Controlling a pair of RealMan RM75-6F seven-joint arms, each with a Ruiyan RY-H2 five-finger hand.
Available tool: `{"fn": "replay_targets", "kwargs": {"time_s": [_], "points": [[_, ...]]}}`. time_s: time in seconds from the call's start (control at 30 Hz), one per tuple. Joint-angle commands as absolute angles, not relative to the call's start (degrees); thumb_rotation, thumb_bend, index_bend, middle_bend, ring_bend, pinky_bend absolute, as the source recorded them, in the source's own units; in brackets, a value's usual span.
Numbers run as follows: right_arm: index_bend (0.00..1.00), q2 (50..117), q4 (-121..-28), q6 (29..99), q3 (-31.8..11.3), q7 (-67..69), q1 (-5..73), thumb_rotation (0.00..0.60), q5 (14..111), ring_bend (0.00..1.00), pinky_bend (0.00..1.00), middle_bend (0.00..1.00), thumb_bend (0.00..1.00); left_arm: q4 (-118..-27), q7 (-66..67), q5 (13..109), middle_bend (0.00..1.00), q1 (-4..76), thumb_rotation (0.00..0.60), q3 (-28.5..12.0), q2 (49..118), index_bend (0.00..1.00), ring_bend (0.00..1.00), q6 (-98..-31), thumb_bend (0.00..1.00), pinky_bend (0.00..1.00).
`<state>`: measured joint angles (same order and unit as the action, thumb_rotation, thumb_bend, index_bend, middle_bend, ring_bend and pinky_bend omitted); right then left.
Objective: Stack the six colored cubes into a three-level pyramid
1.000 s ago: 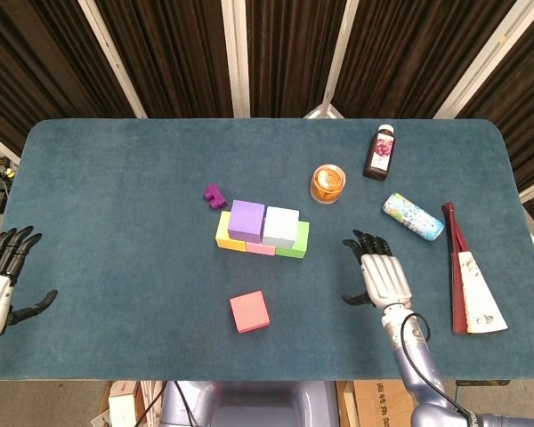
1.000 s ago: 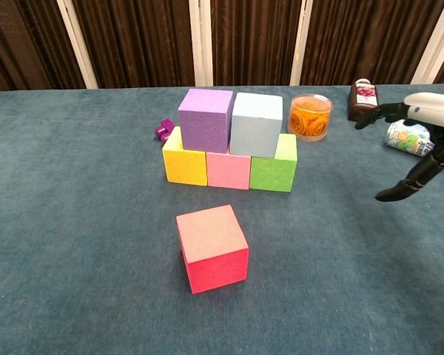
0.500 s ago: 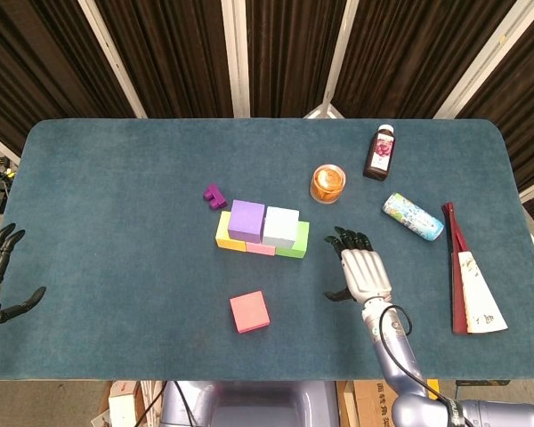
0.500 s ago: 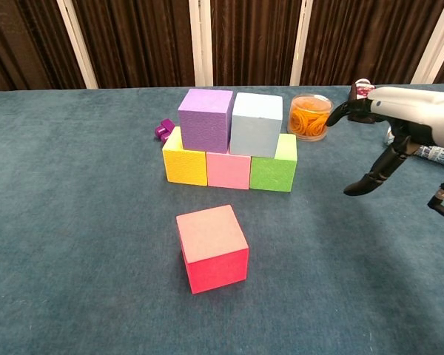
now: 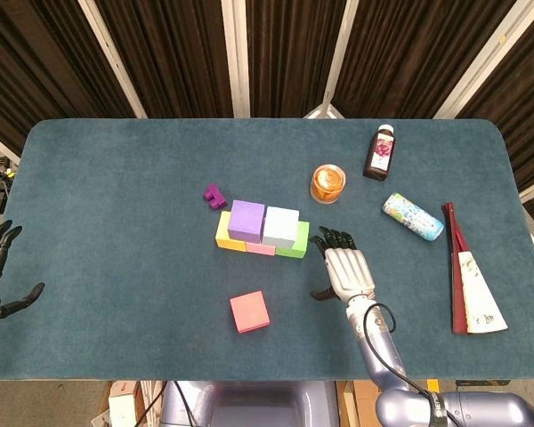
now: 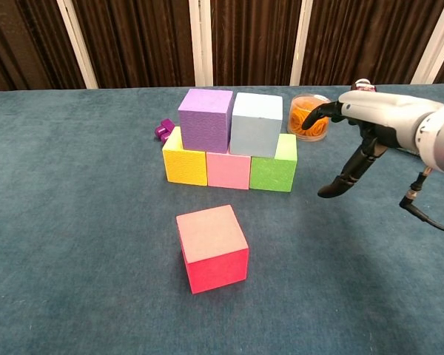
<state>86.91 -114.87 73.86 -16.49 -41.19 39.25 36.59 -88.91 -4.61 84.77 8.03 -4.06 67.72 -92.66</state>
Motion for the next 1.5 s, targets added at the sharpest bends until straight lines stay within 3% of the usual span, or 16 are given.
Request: {"fn": "replay_targets", "kwargs": {"time_s": [0.03,1.5], "points": [[0.19,87.4,-114.9,74.1,-16.5,-41.3,39.8,0.600,36.5,0.00,0.00,0.07,0.10,-88.8,-4.7,84.5,0.04,8.0,0.600,-4.3,67.8,0.11,0.00,-92.4,0.26,0.00],[0.19,90.0,-111.7,75.5,-17.8,-41.1,45.6,0.600,31.1,0.00,0.00,0.07,0.10,-89.3,-4.4,83.4,0.04,7.1,0.600,-6.7,68.2,0.11,0.00,-90.7,0.26,0.00]]}}
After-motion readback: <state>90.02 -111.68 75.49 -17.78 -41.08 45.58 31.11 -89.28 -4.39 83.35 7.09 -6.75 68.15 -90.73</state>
